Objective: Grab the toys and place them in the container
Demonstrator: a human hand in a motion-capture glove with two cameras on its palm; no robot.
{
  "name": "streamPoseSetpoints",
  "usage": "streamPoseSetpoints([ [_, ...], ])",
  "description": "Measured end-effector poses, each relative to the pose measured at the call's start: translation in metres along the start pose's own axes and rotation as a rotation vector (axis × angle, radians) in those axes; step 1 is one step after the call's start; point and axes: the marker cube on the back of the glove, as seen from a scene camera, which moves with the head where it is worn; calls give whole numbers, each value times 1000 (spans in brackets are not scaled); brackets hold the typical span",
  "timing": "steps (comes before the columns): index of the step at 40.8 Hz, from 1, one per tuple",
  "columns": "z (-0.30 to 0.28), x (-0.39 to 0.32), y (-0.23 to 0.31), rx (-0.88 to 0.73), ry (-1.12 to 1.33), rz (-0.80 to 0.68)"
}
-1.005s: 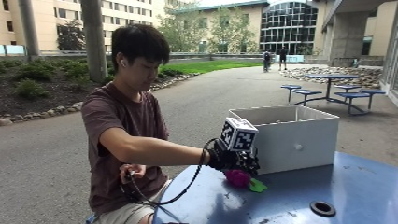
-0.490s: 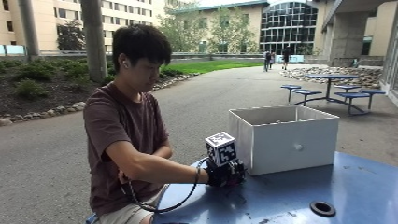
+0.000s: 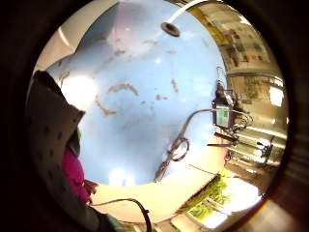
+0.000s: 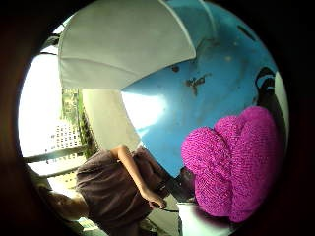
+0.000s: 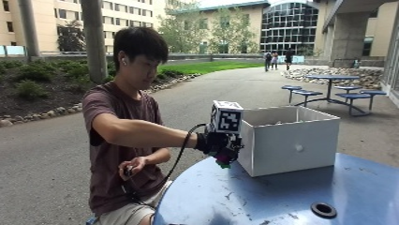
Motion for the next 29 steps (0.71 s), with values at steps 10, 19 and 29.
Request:
streamPoseSetpoints([
  [10, -131, 10, 17, 151, 19, 204],
  [19, -243, -12, 8, 280, 176, 221],
  [29, -315, -83, -59, 388, 212, 190],
])
